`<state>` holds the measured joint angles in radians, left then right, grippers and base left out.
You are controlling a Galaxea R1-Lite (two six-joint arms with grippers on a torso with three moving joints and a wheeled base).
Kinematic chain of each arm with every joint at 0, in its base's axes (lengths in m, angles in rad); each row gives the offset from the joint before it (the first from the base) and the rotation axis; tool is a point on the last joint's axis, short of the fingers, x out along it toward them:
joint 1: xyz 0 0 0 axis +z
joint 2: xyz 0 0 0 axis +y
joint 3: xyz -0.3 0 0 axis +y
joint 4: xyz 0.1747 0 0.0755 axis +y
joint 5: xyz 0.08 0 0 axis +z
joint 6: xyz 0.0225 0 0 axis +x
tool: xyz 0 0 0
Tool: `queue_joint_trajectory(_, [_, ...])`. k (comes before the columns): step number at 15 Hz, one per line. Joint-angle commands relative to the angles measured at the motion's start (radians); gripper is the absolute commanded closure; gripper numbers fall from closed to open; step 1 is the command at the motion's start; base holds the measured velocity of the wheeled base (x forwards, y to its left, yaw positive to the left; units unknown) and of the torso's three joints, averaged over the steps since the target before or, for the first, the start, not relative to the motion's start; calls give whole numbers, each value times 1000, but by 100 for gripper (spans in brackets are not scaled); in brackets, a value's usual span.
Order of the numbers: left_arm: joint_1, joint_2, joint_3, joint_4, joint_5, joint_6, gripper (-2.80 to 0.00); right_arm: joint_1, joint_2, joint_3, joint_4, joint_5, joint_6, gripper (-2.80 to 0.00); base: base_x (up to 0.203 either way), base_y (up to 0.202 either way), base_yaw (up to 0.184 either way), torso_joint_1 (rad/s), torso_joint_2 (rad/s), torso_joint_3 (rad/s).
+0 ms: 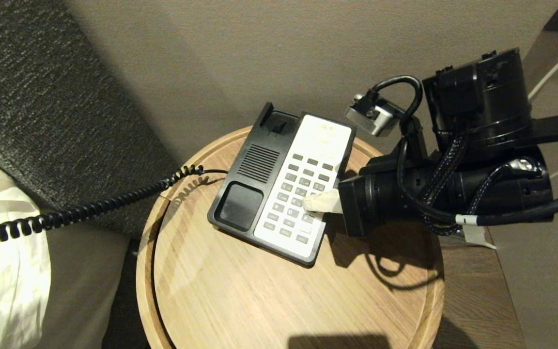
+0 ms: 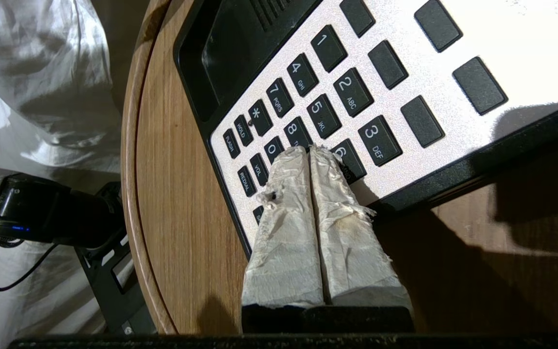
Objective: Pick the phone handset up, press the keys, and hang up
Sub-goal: Dial the number
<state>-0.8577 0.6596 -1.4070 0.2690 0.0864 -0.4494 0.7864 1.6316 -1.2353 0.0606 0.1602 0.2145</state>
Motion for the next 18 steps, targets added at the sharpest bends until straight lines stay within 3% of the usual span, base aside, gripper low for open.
queue_joint_trajectory(1, [0, 0, 0, 1, 1, -3, 0, 4, -32, 1, 1, 8, 3, 0, 0, 0, 0, 0, 0, 0])
queue_joint_trajectory(7, [0, -8, 10, 3, 1, -3, 0, 57, -52, 17, 8, 13, 26, 0, 0, 0, 0, 0, 0, 0])
queue_joint_trajectory(18, [0, -12, 8, 3, 1, -3, 0, 57, -52, 73, 13, 4, 19, 0, 0, 0, 0, 0, 0, 0])
